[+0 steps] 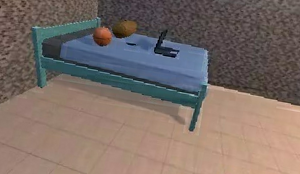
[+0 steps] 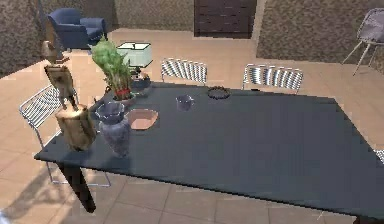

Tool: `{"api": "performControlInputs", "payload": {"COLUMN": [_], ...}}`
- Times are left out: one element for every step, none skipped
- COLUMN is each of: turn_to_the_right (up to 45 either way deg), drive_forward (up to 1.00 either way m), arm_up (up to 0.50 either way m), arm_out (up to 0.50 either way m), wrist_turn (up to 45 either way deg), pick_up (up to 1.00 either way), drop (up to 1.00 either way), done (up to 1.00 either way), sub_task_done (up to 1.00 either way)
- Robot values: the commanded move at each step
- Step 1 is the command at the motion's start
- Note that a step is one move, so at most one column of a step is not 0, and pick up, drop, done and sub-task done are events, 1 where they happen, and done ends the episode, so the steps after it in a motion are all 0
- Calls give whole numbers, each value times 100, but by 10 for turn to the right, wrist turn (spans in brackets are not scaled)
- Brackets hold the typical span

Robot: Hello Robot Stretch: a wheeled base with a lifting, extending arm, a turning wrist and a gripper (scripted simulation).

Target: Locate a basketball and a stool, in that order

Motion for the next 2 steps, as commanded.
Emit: {"api": "performControlInputs", "payload": {"turn_to_the_right": [-60, 0], "drive_forward": [0, 30], "arm_up": [0, 0], "arm_out": [0, 0], "wrist_turn": [0, 0], "pick_up": [0, 0], "drop": [0, 0], "done": [0, 0], "sub_task_done": [0, 0]}}
